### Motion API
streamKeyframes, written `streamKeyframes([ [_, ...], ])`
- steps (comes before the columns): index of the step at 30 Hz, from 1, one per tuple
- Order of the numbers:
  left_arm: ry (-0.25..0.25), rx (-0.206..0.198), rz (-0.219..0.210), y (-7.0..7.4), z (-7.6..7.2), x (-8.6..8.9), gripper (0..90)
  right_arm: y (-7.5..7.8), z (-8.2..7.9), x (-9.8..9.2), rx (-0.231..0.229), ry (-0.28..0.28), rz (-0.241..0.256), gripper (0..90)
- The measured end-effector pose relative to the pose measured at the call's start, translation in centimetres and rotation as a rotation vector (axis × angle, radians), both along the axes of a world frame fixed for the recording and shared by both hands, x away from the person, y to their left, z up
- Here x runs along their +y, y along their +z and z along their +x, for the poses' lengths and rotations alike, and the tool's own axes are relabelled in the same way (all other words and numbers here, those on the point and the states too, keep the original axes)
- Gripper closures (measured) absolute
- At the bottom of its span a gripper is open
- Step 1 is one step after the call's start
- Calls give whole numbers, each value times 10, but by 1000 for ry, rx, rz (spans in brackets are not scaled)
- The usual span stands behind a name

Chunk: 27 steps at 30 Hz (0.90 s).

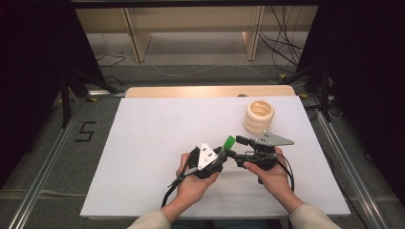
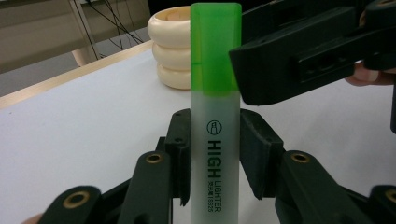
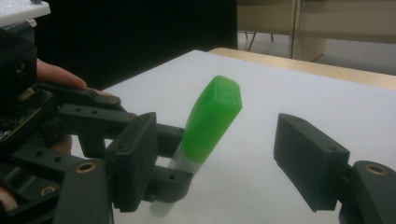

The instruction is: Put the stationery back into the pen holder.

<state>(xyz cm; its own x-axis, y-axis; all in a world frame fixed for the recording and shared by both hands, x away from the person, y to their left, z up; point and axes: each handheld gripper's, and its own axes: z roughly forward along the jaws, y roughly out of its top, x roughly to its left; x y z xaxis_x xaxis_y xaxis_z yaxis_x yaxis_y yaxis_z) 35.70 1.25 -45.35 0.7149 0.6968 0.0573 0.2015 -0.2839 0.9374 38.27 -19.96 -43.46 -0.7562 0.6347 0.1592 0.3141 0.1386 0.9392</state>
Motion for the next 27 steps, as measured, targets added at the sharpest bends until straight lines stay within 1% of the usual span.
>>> streamKeyframes([
  [1, 3, -3, 1, 0, 0, -1, 667, 0, 0, 1, 11, -4, 0, 323],
  [2, 3, -5, 1, 0, 0, -1, 667, 0, 0, 2, 4, 0, -1, 328],
  [7, 1, -10, 0, 1, -2, -3, 666, 0, 0, 4, 3, 1, -3, 359],
  [9, 1, -10, -1, 1, -2, -3, 666, -1, 0, 6, 14, 0, -1, 369],
  [14, 4, -15, 0, 2, -2, -2, 667, -1, 0, 7, 15, 3, 1, 391],
  [15, 5, -16, -1, 2, -2, -2, 666, -1, 0, 7, 22, 0, 1, 421],
  [22, 6, -18, 2, 2, -2, -3, 666, -2, 1, 7, 20, 7, 12, 499],
  [23, 9, -18, 0, 1, -3, -3, 666, -2, 1, 7, 22, 5, 20, 511],
  [24, 8, -18, 0, 1, -3, -3, 666, -1, 1, 6, 30, 0, 38, 537],
  [25, 8, -17, -1, 1, -3, -4, 666, -1, 1, 6, 30, 0, 38, 537],
  [26, 6, -17, 1, 1, -3, -4, 666, 0, 2, 6, 31, -3, 50, 573],
  [27, 6, -18, 0, 1, -4, -4, 666, 0, 2, 6, 31, -3, 50, 573],
])
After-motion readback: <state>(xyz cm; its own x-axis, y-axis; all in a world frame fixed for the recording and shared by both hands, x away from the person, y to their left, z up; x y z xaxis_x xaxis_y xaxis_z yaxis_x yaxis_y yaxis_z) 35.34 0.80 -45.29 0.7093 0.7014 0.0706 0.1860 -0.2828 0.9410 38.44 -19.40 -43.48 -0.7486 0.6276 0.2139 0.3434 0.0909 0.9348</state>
